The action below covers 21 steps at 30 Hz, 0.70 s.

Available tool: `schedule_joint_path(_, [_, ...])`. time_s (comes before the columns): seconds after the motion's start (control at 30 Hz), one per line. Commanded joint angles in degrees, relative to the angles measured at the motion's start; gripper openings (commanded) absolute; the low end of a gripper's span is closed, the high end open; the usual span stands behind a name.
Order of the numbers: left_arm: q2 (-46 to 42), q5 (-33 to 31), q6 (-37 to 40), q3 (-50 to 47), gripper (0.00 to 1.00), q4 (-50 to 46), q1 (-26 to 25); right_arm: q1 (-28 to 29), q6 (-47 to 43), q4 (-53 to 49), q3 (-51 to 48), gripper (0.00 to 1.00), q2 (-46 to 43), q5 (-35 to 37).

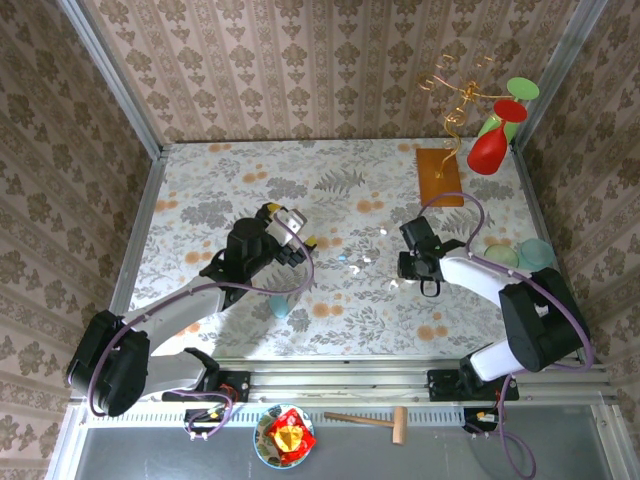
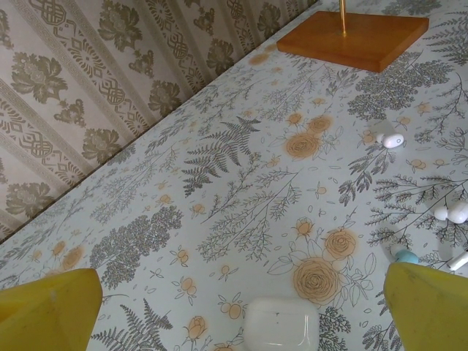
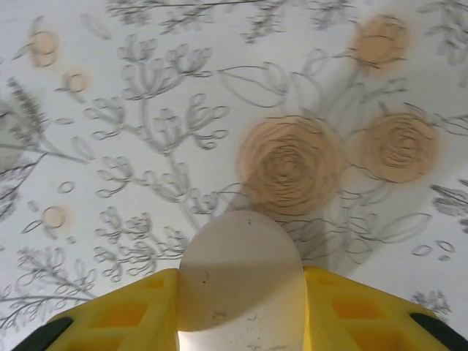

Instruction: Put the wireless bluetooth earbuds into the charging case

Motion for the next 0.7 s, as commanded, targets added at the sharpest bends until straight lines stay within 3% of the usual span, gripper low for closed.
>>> schedule_joint_path(0.0, [-0.42,0.19,-1.11,0.52,1.00,1.01,-0.40,0.49,-2.26,1.77,-1.11,0.43,-1.49,-0.60])
schedule_joint_path(0.17, [0.22,0.39,-1.05,0.61,1.00,1.62,-0.40,0.58,0.69,3.23,-3.58,0.44,-3.58,-0.24])
schedule_joint_path(0.43, [0.46,0.59,-1.28,0.54,1.00,2.01,-0.37,0.63,1.23,3.88,-5.15,0.56,-3.92,0.02])
schedule_joint_path(0.67, [0.49,0.55,-1.45,0.63,1.00,1.91,-0.35,1.14,2.44,3.20,-6.04,0.57,-3.30,-0.75])
